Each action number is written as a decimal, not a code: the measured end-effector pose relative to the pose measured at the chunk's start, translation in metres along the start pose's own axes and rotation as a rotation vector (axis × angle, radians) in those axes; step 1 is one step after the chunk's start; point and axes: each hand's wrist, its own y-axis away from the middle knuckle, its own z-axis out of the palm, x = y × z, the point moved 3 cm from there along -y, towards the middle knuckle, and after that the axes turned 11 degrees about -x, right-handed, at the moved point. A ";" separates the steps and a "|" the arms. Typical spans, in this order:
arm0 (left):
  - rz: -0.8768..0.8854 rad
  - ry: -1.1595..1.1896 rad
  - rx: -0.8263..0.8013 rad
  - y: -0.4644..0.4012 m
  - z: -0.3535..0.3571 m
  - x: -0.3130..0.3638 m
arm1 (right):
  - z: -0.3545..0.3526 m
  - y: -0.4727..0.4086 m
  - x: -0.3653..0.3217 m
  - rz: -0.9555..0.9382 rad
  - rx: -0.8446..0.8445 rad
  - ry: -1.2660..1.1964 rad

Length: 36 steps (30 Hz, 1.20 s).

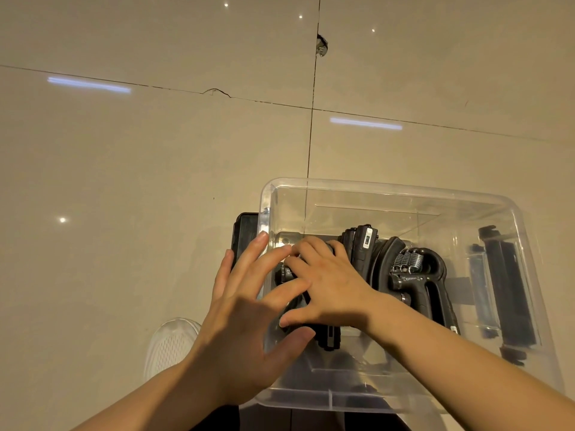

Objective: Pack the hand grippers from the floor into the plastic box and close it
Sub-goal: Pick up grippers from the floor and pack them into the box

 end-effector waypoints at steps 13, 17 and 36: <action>0.031 0.030 0.033 0.003 0.003 -0.004 | -0.004 -0.008 0.000 0.093 0.047 -0.122; 0.039 0.027 0.034 0.002 0.003 -0.003 | -0.004 -0.008 -0.001 0.104 0.091 -0.137; 0.050 -0.273 -0.002 0.007 -0.033 0.030 | -0.071 0.147 -0.021 0.215 0.250 -0.302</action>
